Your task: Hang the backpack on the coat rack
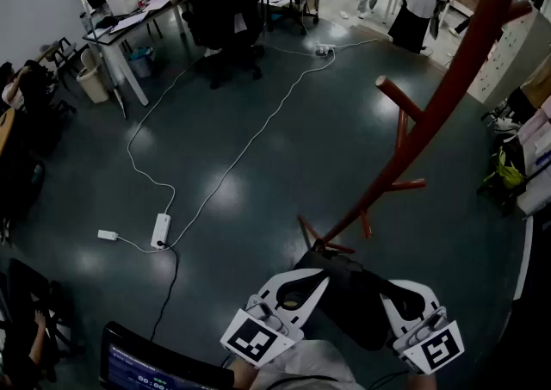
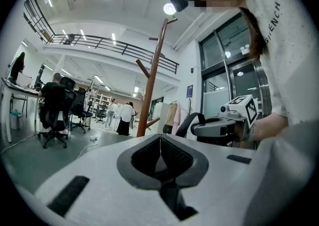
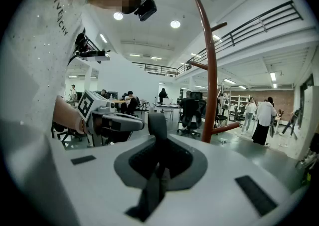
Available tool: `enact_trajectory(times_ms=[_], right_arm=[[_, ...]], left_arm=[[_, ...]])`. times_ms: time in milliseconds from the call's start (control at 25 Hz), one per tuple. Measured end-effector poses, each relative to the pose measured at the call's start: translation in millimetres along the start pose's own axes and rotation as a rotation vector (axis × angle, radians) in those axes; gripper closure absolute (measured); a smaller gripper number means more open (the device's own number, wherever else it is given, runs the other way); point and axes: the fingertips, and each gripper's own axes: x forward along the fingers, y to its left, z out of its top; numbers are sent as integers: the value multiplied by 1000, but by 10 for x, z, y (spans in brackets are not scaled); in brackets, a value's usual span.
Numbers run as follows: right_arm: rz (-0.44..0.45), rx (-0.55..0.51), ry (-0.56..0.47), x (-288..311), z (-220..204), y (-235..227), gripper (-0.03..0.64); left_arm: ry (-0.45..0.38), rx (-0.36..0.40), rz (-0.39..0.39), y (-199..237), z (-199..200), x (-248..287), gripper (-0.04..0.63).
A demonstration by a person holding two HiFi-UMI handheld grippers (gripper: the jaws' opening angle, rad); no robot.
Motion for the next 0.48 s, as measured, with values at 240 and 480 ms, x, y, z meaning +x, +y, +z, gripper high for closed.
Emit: enact_trajectory(times_ms=[240, 480], right_arm=[[22, 52, 10, 355, -200, -264, 591], [81, 38, 41, 636, -488, -595, 591]], left_arm=[[4, 5, 21, 288, -204, 268, 584], [6, -60, 98, 502, -583, 477, 584]])
